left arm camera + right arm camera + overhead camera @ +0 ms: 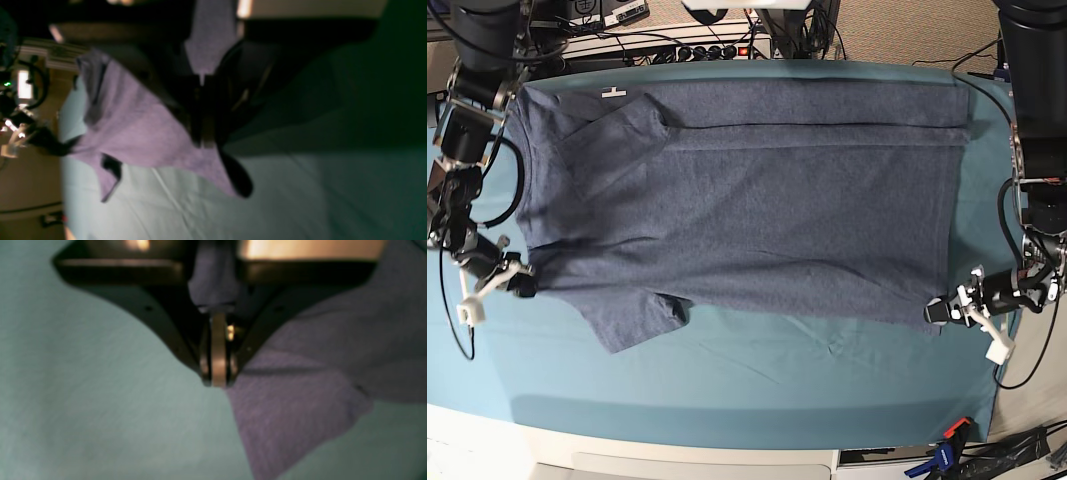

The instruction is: Fold the T-shirt properly

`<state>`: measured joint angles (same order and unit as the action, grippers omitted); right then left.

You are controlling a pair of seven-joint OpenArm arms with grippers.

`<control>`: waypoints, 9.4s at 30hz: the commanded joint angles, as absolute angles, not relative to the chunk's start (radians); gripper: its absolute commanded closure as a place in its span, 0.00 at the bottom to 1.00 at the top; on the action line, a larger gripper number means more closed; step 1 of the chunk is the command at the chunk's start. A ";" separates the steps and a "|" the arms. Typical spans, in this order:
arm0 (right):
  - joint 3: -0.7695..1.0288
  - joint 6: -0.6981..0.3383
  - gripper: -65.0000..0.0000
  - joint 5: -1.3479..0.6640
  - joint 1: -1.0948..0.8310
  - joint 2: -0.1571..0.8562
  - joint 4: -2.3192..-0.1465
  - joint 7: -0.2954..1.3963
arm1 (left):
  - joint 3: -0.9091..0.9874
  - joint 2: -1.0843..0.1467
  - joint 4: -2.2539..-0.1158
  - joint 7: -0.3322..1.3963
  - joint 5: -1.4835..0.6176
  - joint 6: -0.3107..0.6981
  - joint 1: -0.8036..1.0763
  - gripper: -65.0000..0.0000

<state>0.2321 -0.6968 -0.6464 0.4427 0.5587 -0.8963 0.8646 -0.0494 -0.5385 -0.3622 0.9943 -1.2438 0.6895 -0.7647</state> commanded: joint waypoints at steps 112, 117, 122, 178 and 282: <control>0.317 -0.698 0.92 -0.929 0.102 0.330 -1.373 1.186 | -0.046 -0.878 -0.920 1.375 -1.484 0.698 -0.582 1.00; 0.317 -0.698 1.00 -0.922 0.102 0.330 -1.373 1.182 | -0.046 -0.878 -0.920 1.370 -1.484 0.698 -0.582 1.00; 0.317 -0.698 1.00 -0.849 0.135 0.330 -1.373 1.125 | -0.046 -0.878 -0.920 1.369 -1.484 0.698 -0.582 1.00; 0.316 -0.698 1.00 -0.537 0.427 0.462 -1.178 0.883 | -0.046 -0.707 -0.920 1.040 -1.293 0.698 -0.590 1.00; 0.520 -0.698 1.00 -0.902 -0.083 0.501 -1.330 1.170 | -0.043 -0.779 -0.920 1.242 -1.484 0.698 -0.257 1.00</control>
<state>0.5095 -0.7006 -0.8928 -0.0891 0.4736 -1.3117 1.1721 -0.0521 -0.7486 -0.9100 1.2488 -1.4719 0.6930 -0.2398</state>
